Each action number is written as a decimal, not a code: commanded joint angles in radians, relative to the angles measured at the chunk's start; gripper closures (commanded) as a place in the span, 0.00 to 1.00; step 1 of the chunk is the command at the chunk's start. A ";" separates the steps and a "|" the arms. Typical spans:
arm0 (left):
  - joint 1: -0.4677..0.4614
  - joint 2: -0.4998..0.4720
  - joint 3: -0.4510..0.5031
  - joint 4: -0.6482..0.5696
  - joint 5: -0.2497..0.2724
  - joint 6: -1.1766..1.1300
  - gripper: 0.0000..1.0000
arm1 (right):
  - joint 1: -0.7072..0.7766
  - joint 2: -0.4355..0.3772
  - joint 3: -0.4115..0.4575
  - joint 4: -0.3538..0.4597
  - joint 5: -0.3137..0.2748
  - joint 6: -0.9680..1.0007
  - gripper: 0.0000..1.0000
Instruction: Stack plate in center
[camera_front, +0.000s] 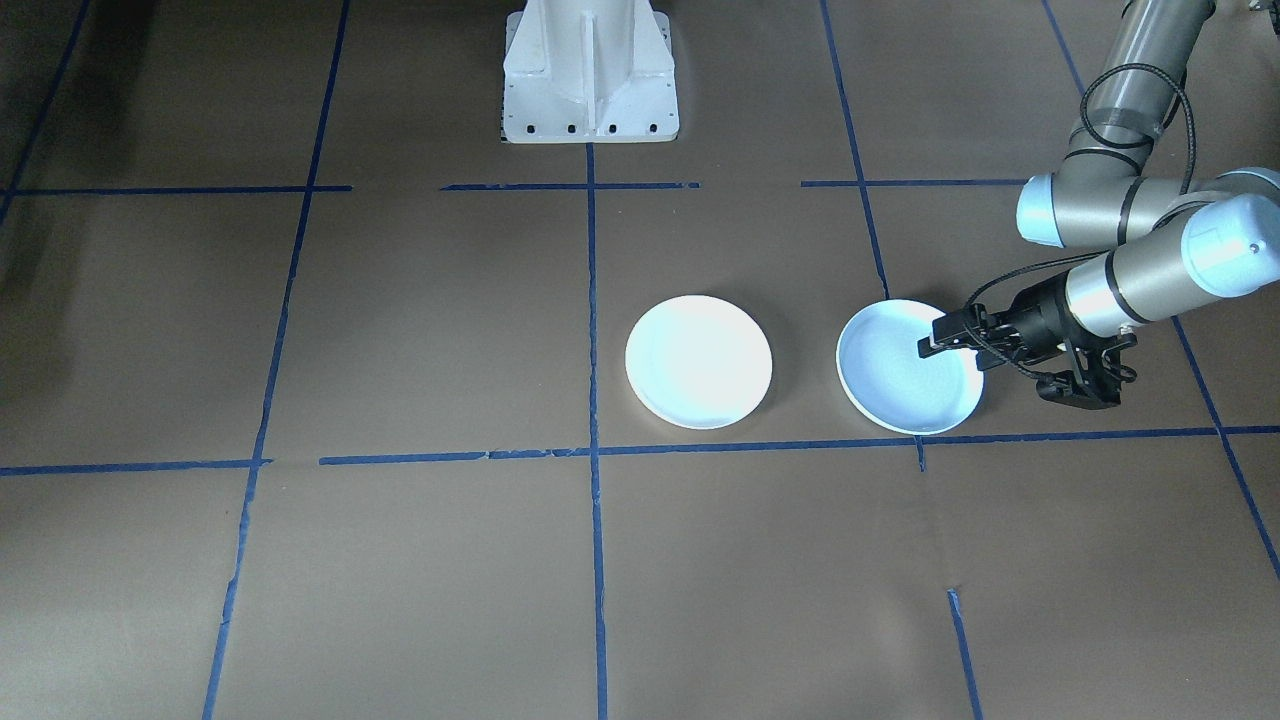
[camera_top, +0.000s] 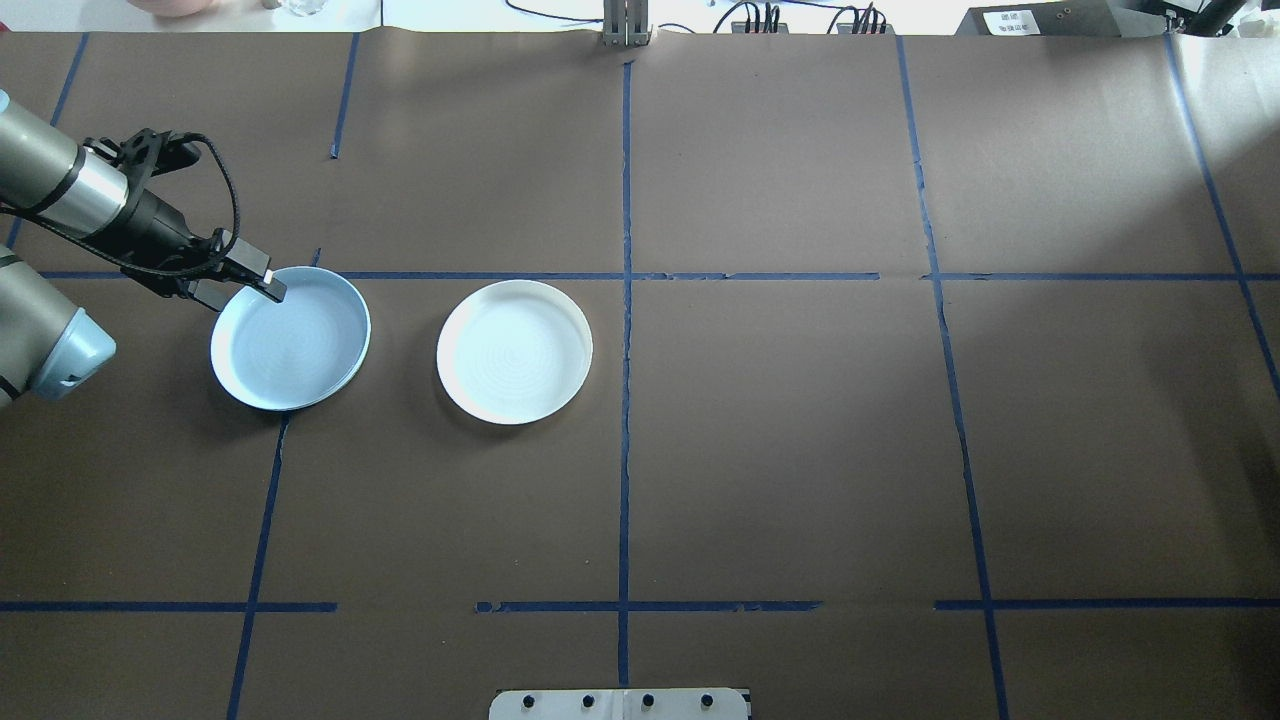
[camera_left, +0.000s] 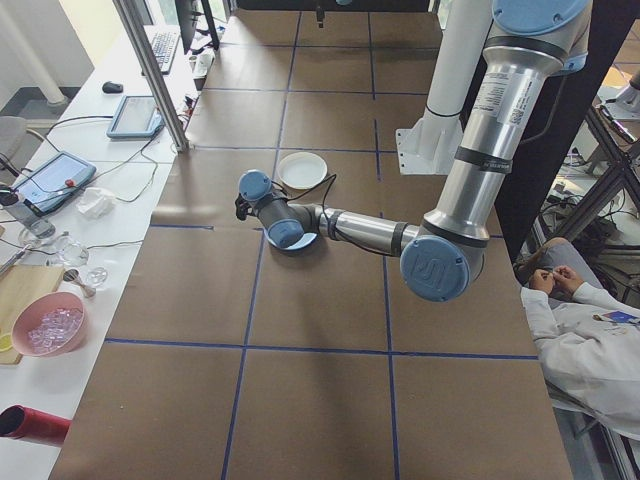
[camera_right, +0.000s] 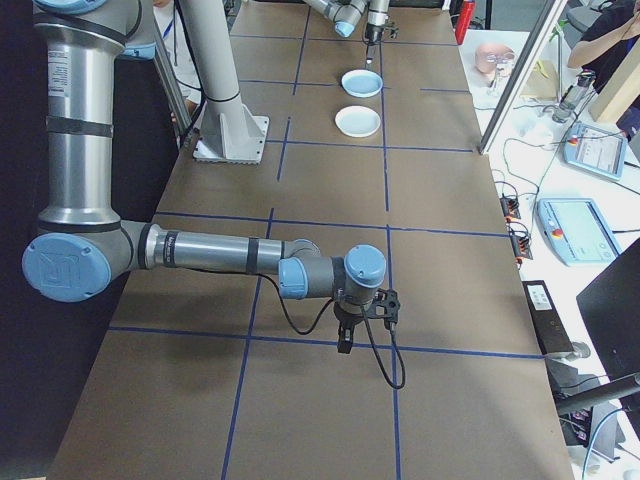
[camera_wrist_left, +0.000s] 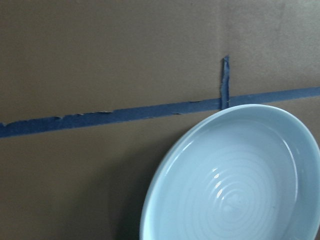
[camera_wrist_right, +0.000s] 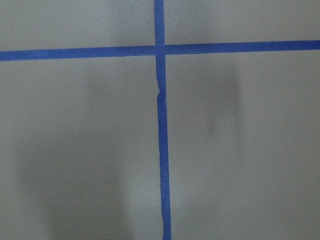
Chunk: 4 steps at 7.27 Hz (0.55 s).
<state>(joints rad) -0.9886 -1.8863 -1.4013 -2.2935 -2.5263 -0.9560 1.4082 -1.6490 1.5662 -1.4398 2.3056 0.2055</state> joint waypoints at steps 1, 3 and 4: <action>0.107 -0.068 -0.007 -0.108 0.091 -0.242 0.01 | 0.000 0.000 0.000 -0.001 0.000 0.000 0.00; 0.219 -0.074 -0.004 -0.249 0.171 -0.424 0.01 | 0.000 0.000 0.000 -0.001 0.000 0.000 0.00; 0.252 -0.071 -0.004 -0.297 0.214 -0.453 0.02 | 0.000 0.000 0.000 0.001 0.000 0.000 0.00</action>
<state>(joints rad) -0.7910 -1.9576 -1.4061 -2.5200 -2.3659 -1.3397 1.4082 -1.6490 1.5662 -1.4401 2.3056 0.2056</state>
